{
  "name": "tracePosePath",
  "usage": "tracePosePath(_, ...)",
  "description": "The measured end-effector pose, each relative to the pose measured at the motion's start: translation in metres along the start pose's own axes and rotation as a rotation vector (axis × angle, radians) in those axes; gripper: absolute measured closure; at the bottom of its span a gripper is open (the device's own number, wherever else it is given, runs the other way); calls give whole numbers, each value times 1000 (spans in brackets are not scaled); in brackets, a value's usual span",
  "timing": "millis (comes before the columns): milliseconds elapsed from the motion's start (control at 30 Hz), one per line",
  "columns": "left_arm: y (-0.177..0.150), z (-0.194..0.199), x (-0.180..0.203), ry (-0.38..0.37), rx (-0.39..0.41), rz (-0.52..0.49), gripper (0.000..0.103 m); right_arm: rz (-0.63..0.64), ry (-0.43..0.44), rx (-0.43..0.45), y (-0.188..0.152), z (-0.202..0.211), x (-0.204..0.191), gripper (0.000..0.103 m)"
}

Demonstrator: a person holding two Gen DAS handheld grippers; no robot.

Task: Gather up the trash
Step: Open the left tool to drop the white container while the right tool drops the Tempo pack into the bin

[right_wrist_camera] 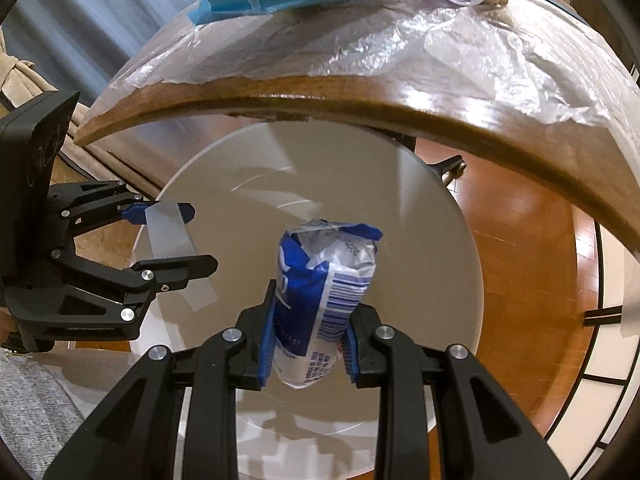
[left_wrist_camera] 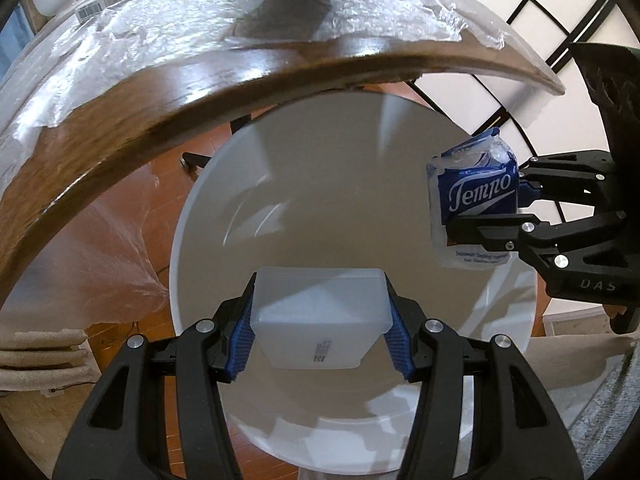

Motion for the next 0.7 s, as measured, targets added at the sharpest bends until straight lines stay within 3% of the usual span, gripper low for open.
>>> tracePosePath(700, 7, -16, 3, -2, -24, -37, 47, -11, -12, -17, 1, -12, 6, 75)
Point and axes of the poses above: each gripper's, at about its wrist camera, not at the fingertips, and z roughly against the way its jaws point, x to its right, y to its top, the point moved 3 cm from there along -z, roughly the way its jaws point, and after that the axes turned 9 degrees about -z, right-handed, at the moved point
